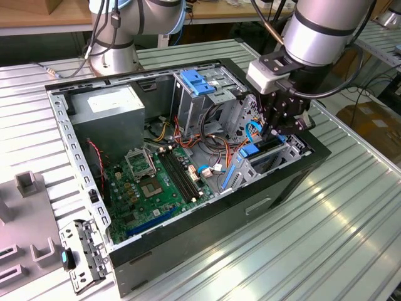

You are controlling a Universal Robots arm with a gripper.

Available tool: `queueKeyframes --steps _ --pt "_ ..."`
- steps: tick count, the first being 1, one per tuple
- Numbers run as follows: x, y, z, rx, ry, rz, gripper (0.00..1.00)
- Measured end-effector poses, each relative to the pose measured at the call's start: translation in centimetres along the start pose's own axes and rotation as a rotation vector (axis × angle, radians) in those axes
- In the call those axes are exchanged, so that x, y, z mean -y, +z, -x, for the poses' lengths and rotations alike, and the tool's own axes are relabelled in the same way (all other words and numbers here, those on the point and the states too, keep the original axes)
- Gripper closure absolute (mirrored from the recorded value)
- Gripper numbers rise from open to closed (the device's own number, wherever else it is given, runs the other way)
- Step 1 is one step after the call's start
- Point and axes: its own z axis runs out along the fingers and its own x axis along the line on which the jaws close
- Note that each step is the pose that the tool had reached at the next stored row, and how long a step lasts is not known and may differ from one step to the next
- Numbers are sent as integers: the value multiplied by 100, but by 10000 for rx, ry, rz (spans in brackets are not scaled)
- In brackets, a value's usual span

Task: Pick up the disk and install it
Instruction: 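Insert the second disk wire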

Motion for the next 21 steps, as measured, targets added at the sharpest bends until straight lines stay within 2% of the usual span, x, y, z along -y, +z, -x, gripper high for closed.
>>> queueKeyframes --steps 1,3,5,14,21 --pt "0 4 -3 14 2 1 84" --pt "-1 10 -9 82 12 3 84" --pt "-1 16 -11 108 17 4 84" --pt "-4 57 -14 133 20 6 84" --pt "5 63 -16 137 20 6 84"
